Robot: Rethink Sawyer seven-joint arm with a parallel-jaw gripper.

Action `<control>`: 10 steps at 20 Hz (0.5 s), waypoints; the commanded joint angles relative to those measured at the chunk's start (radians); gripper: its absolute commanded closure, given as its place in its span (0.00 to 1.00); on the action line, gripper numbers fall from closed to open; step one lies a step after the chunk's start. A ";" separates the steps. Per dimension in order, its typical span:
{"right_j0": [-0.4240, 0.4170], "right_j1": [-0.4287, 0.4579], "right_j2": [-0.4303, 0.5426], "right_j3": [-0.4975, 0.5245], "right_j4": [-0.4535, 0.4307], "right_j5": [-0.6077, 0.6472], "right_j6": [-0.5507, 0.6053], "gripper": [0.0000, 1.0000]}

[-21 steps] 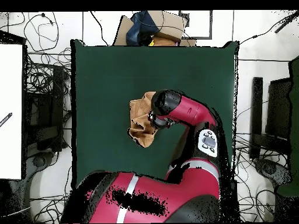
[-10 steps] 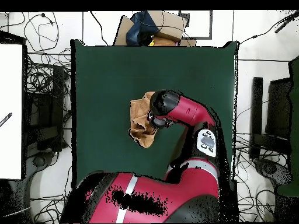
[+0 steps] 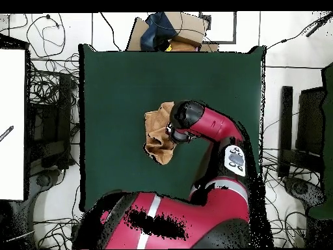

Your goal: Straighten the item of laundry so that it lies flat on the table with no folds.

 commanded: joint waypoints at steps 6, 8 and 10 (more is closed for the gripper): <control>-0.093 0.023 0.153 -0.004 -0.116 0.057 -0.105 1.00; -0.104 0.024 0.168 -0.003 -0.125 0.056 -0.100 1.00; -0.101 0.020 0.180 0.005 -0.129 0.041 -0.070 1.00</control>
